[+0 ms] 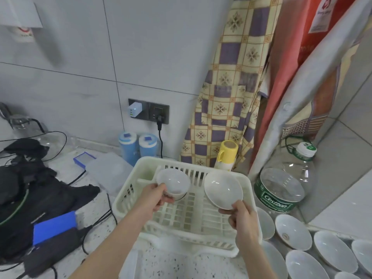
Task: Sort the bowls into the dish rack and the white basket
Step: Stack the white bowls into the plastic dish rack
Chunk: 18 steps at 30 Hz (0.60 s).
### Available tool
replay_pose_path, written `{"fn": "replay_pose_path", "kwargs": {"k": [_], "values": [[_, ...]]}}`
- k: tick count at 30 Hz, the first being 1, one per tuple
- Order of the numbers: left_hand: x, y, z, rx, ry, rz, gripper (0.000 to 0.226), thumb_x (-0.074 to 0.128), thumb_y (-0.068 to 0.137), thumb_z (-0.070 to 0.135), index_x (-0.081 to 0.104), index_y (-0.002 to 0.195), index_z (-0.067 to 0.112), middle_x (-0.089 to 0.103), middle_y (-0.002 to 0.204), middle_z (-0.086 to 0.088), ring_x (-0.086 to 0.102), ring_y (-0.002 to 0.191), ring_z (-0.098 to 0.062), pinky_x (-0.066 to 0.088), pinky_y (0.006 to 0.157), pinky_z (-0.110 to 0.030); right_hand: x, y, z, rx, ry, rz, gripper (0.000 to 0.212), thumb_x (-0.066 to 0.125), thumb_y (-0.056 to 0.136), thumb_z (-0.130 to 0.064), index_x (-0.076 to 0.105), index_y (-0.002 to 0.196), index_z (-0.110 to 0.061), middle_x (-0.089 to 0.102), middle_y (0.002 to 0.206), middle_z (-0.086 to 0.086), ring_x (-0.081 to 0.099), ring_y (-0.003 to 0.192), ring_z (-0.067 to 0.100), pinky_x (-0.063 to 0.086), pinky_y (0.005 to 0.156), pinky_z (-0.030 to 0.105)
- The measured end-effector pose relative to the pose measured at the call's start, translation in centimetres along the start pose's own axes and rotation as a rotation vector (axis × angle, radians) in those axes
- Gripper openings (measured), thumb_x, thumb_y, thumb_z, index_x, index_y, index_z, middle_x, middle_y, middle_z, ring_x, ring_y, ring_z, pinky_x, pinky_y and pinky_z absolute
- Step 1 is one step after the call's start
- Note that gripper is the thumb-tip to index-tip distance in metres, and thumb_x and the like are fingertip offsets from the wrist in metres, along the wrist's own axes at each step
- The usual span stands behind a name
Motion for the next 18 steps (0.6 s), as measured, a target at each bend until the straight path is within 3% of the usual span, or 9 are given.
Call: {"fn": "replay_pose_path", "kwargs": {"k": [4, 9, 13, 18], "values": [[0.5, 2.4, 0.0, 0.121, 0.123, 0.023, 0.024, 0.044, 0.090, 0.010, 0.057, 0.110, 0.010, 0.074, 0.068, -0.017, 0.040, 0.033, -0.010, 0.027, 0.035, -0.017, 1.9, 1.4, 0.6, 0.026, -0.025, 0.009, 0.014, 0.046, 0.085, -0.004, 0.060, 0.087, -0.001, 0.069, 0.064, 0.026, 0.026, 0.033, 0.008, 0.026, 0.032, 0.017], [0.5, 4.9, 0.3, 0.223, 0.198, 0.062, 0.035, 0.051, 0.087, 0.016, 0.056, 0.121, 0.023, 0.072, 0.095, -0.012, 0.054, 0.065, -0.021, 0.045, 0.059, -0.028, 3.0, 2.5, 1.9, 0.082, -0.067, 0.006, 0.015, 0.047, 0.085, -0.005, 0.060, 0.090, 0.001, 0.070, 0.067, 0.026, 0.028, 0.033, 0.009, 0.028, 0.033, 0.018], [0.2, 6.1, -0.1, 0.216, 0.138, 0.072, 0.035, 0.056, 0.085, 0.020, 0.055, 0.118, 0.031, 0.073, 0.097, -0.010, 0.064, 0.080, -0.034, 0.049, 0.069, -0.033, 3.4, 3.0, 2.5, 0.149, -0.061, -0.051, 0.010, 0.047, 0.086, -0.006, 0.056, 0.088, -0.002, 0.072, 0.073, 0.027, 0.028, 0.034, 0.011, 0.027, 0.034, 0.019], [-0.1, 6.6, -0.9, 0.208, 0.114, 0.043, 0.026, 0.057, 0.084, 0.020, 0.054, 0.104, 0.036, 0.075, 0.071, -0.005, 0.060, 0.045, -0.010, 0.045, 0.050, -0.025, 3.6, 3.5, 3.0, 0.160, -0.094, -0.060, 0.008, 0.048, 0.084, -0.008, 0.054, 0.088, -0.003, 0.072, 0.074, 0.027, 0.029, 0.036, 0.012, 0.027, 0.037, 0.020]]}}
Point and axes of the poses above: each hand's wrist, its own y-axis towards the middle knuckle, its own x-axis out of the palm, z = x × y, the point moved 4 cm from there along y, towards the middle knuckle
